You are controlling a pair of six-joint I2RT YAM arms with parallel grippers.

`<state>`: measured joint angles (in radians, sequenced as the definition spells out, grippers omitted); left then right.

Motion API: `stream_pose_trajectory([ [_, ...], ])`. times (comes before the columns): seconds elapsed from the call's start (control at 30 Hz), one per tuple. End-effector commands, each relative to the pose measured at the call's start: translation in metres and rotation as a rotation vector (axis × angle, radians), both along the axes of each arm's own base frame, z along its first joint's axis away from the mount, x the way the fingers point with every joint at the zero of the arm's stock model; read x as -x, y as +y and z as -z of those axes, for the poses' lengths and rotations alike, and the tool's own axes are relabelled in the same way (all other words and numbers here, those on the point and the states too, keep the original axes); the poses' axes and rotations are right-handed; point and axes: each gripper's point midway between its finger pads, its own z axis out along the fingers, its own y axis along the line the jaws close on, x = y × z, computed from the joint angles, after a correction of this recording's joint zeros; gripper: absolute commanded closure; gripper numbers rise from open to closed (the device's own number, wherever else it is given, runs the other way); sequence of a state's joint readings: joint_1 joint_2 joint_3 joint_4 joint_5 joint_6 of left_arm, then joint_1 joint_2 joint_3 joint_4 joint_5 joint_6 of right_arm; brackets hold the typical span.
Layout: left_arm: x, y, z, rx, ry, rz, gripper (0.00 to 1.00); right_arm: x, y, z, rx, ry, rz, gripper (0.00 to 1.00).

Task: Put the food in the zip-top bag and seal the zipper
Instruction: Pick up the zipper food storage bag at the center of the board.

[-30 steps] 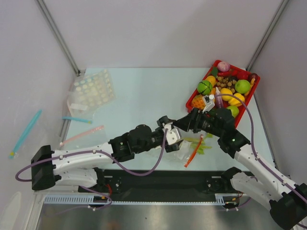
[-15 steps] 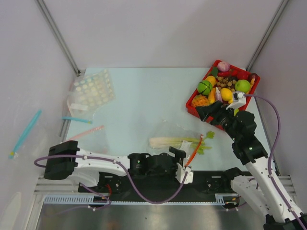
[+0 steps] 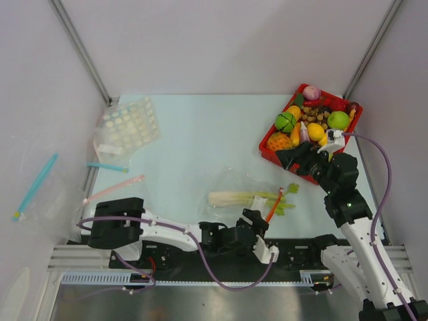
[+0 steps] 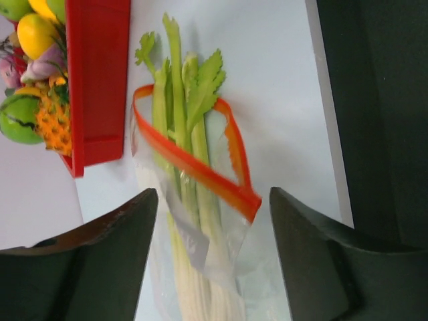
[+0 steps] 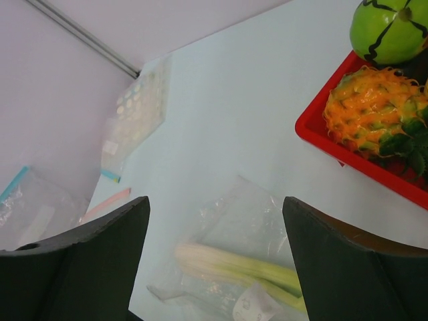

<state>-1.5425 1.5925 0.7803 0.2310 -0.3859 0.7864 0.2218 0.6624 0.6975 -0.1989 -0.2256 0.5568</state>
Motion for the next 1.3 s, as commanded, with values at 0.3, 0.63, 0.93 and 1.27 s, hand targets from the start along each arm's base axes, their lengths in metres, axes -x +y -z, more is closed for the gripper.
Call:
stream_pose_trajectory([
  [0.3, -0.006, -0.03, -0.026, 0.077, 0.013, -0.018, 1.0, -0.001, 0.005, 0.0, -0.054, 0.008, -0.072, 0.12],
  [0.63, -0.023, 0.023, -0.141, 0.559, 0.29, -0.023, 1.0, 0.009, 0.02, -0.001, -0.029, -0.038, -0.206, 0.14],
  [0.93, -0.028, 0.082, -0.211, 0.893, 0.328, -0.073, 1.0, 0.03, 0.035, -0.012, -0.015, -0.138, -0.348, 0.15],
  [1.27, -0.044, 0.115, -0.239, 1.049, 0.415, -0.264, 0.99, 0.054, 0.031, -0.042, -0.022, -0.36, -0.342, 0.1],
])
